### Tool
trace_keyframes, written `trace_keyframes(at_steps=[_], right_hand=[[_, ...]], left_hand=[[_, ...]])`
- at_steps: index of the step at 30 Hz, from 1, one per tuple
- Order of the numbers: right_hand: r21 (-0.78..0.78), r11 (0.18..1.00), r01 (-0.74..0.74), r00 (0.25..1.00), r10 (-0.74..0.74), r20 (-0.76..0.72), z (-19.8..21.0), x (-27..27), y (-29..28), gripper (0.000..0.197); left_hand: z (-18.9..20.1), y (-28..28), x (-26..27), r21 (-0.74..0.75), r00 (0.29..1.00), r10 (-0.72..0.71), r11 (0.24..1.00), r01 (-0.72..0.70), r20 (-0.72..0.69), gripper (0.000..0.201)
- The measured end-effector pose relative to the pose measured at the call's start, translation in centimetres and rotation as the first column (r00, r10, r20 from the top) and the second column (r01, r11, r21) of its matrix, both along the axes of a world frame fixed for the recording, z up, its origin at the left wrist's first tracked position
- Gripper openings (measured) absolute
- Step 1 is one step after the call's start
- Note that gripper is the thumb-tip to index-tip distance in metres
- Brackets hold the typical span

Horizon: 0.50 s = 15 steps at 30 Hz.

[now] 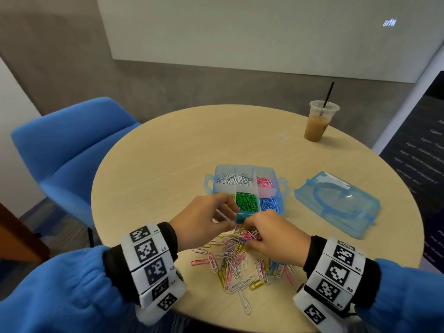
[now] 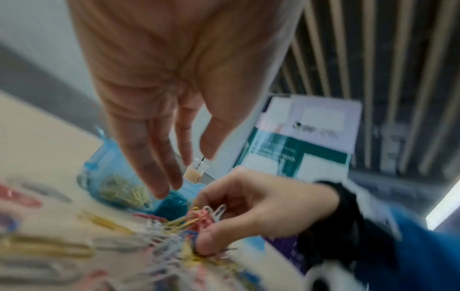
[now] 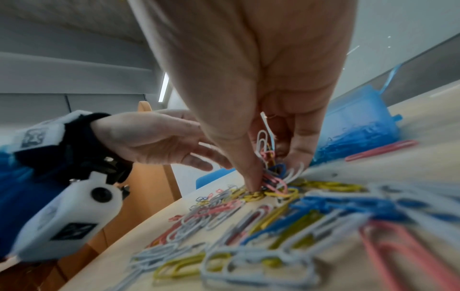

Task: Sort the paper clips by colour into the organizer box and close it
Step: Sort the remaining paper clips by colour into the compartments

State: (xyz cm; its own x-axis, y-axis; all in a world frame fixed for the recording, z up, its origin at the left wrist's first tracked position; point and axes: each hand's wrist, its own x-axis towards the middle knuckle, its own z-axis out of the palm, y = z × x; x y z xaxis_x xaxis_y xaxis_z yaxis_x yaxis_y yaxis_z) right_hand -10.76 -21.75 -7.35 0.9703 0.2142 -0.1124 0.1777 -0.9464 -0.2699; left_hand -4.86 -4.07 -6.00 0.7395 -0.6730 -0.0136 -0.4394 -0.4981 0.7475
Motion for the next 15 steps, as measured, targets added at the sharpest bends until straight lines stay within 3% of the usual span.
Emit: trace_keyframes(at_steps=[3,5,8,11,13,15], right_hand=[[0.005,1.000,0.011,1.000,-0.011,-0.010,-0.2,0.0,0.0,0.021],[0.023,1.000,0.019,1.000,-0.018,-0.022,-0.2,0.1,-0.1,0.024],[0.091,0.996,0.022,1.000,-0.021,-0.012,1.0,0.2,0.0,0.026],[0.183,0.983,-0.001,0.999,-0.009,0.051,3.5,0.5,0.2,0.027],[0.224,0.974,-0.041,0.993,0.014,0.120,5.1,0.6,0.7,0.028],[0.246,0.964,-0.103,0.984,0.063,0.166,6.0,0.6,1.6,0.025]], left_hand=[[-0.2,0.4,-0.2,-0.034,0.969,0.063,0.997,-0.073,-0.240,0.020],[-0.4,0.1,-0.6,-0.064,0.881,0.098,0.988,-0.143,-0.462,0.026],[-0.5,-0.7,-1.2,-0.150,0.714,0.143,0.932,-0.331,-0.685,0.036],[-0.3,-1.4,-1.4,-0.223,0.516,0.109,0.812,-0.540,-0.850,0.046],[0.1,-1.5,-1.4,-0.240,0.373,0.006,0.757,-0.608,-0.928,0.052],[0.7,-1.6,-1.8,-0.295,0.214,-0.205,0.720,-0.628,-0.955,0.056]])
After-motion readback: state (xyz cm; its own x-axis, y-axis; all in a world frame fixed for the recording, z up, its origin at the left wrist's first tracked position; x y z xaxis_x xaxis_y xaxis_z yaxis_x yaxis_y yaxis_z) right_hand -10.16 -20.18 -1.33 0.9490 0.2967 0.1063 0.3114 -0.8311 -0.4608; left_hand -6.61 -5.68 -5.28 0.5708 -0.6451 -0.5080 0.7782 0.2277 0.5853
